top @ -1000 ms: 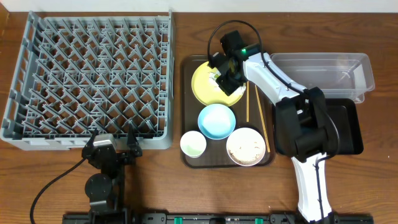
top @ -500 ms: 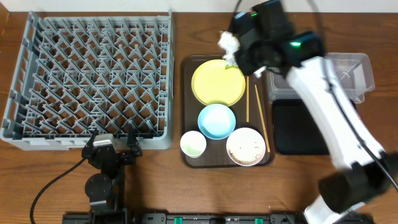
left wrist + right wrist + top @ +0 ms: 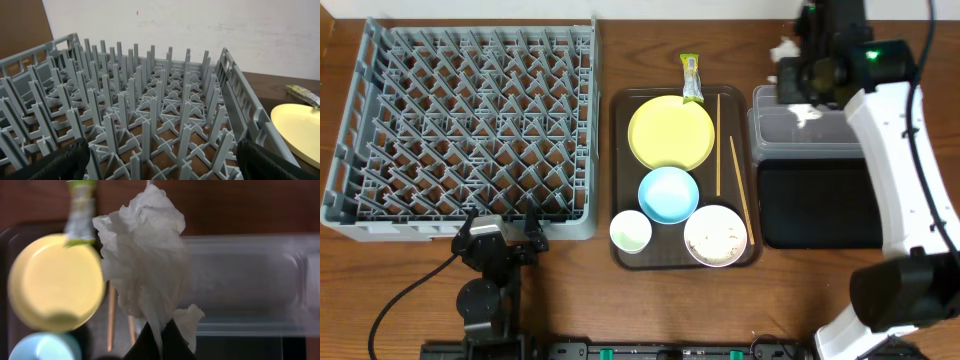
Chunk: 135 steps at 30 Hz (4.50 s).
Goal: Sort waste into correct bins and load items into the dishwasher
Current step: 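Carry the tissue right and drop it into the clear bin, then return the right gripper to the plate and grasp the wrapper, then move the wrapper right and release it into the clear bin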
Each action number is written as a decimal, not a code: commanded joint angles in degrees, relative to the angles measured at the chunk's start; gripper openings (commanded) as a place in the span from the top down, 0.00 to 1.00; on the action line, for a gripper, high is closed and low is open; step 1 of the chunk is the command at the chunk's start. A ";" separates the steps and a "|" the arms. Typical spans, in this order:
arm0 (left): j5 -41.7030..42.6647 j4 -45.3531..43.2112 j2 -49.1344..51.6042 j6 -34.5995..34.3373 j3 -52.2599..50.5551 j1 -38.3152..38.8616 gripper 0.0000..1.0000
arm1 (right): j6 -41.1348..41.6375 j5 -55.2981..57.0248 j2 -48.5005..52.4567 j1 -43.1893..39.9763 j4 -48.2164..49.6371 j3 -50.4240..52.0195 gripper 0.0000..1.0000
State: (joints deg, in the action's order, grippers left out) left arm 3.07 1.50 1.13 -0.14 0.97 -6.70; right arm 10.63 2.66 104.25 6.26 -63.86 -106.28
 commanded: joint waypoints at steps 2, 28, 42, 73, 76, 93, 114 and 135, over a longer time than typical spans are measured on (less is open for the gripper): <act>0.39 2.32 -0.13 0.33 -0.74 -0.24 0.06 | 6.29 1.40 5.40 -3.32 -0.28 0.35 0.87; 0.39 2.32 -0.13 0.33 -0.74 -0.24 0.06 | 2.05 -5.70 11.17 10.08 21.09 -4.70 0.12; 0.39 2.32 -0.13 0.33 -0.74 -0.24 0.06 | 4.79 6.40 26.34 17.38 29.40 -4.70 0.21; 0.39 2.32 -0.13 0.33 -0.74 -0.24 0.06 | 4.79 8.22 34.62 15.21 32.59 -4.61 0.57; 0.39 2.32 -0.13 0.33 -0.74 -0.24 0.06 | 4.76 8.24 34.62 15.17 33.14 -4.61 0.74; 0.39 2.32 -0.13 0.33 -0.74 -0.24 0.06 | 4.94 8.22 23.32 14.23 29.83 -4.72 0.99; 0.39 2.32 -0.13 0.33 -0.74 -0.24 0.06 | 57.07 13.46 5.57 -3.23 2.64 0.87 0.99; 0.39 2.32 -0.13 0.33 -0.74 -0.24 0.06 | 57.37 14.36 2.78 -4.76 14.88 13.18 0.01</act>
State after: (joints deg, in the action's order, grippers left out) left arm 3.09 1.54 1.13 -0.14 0.99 -6.70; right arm 76.49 15.20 110.10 2.04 -51.42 -93.14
